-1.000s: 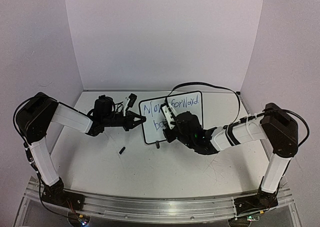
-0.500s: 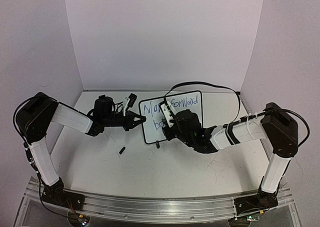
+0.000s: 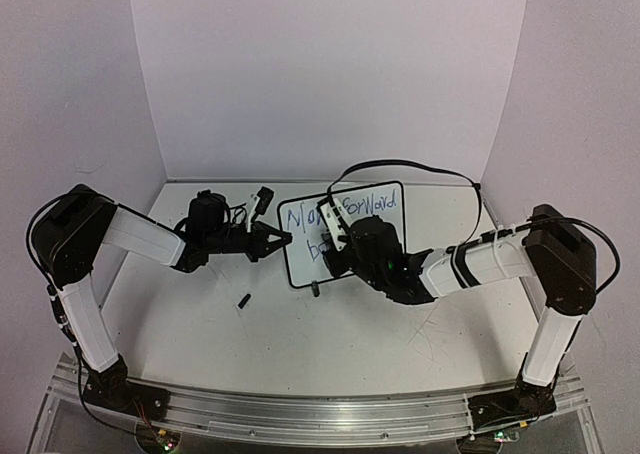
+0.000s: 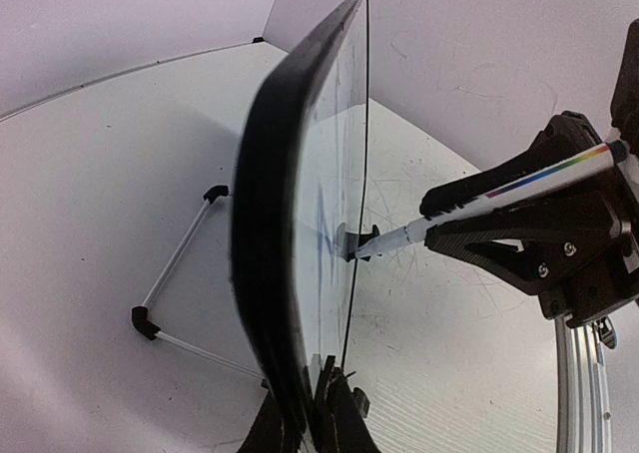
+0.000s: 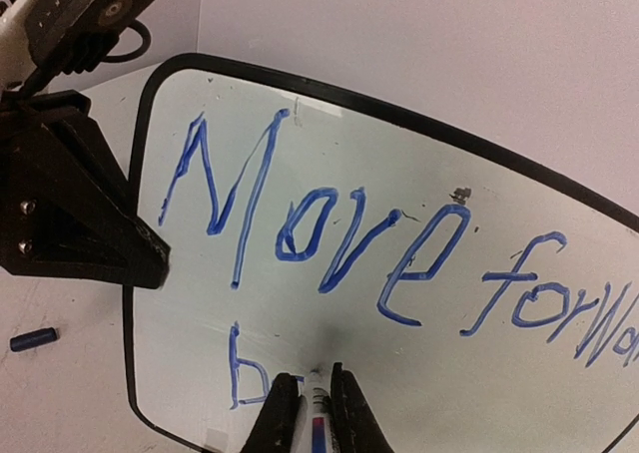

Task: Write a sentence on the whiteboard
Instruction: Write on the whiteboard with the whiteboard marker without the cap.

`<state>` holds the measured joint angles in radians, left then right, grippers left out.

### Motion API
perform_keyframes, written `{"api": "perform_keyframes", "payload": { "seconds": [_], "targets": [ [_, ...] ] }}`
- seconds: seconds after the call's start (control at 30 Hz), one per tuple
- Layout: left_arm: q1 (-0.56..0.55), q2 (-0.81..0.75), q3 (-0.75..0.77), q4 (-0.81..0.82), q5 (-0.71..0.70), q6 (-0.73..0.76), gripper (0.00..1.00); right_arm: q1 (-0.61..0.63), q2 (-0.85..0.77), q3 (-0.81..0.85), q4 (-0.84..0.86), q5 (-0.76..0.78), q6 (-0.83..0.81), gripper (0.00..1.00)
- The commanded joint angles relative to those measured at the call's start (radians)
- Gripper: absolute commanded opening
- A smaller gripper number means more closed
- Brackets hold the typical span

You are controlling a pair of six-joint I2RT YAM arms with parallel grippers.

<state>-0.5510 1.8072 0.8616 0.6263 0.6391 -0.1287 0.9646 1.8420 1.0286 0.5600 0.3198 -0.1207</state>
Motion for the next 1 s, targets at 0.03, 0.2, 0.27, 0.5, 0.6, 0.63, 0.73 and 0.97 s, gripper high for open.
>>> {"api": "perform_keyframes", "payload": {
  "seconds": [0.03, 0.2, 0.27, 0.5, 0.6, 0.63, 0.73, 0.97],
  "targets": [
    [0.017, 0.003, 0.003, -0.070, -0.185, 0.079, 0.00, 0.006, -0.106, -0.058, 0.049, -0.092, 0.061, 0.00],
    [0.017, 0.007, 0.006, -0.076, -0.204, 0.078, 0.00, 0.005, -0.219, -0.132, 0.061, -0.140, 0.082, 0.00],
    [0.017, 0.006, 0.005, -0.079, -0.213, 0.080, 0.00, 0.000, -0.217, -0.137, 0.062, -0.134, 0.061, 0.00],
    [0.017, 0.013, 0.015, -0.089, -0.215, 0.085, 0.00, -0.025, -0.148, -0.062, 0.040, -0.153, -0.025, 0.00],
    [0.017, 0.015, 0.020, -0.092, -0.215, 0.087, 0.00, -0.025, -0.118, -0.030, 0.022, -0.130, -0.046, 0.00],
    [0.017, 0.015, 0.019, -0.093, -0.214, 0.087, 0.00, -0.025, -0.118, -0.032, 0.022, -0.121, -0.044, 0.00],
    [0.017, 0.014, 0.017, -0.096, -0.212, 0.087, 0.00, -0.027, -0.120, -0.039, 0.023, -0.084, -0.028, 0.00],
    [0.016, 0.018, 0.025, -0.097, -0.207, 0.087, 0.00, -0.043, -0.104, -0.040, 0.025, -0.119, -0.013, 0.00]
  ]
}}
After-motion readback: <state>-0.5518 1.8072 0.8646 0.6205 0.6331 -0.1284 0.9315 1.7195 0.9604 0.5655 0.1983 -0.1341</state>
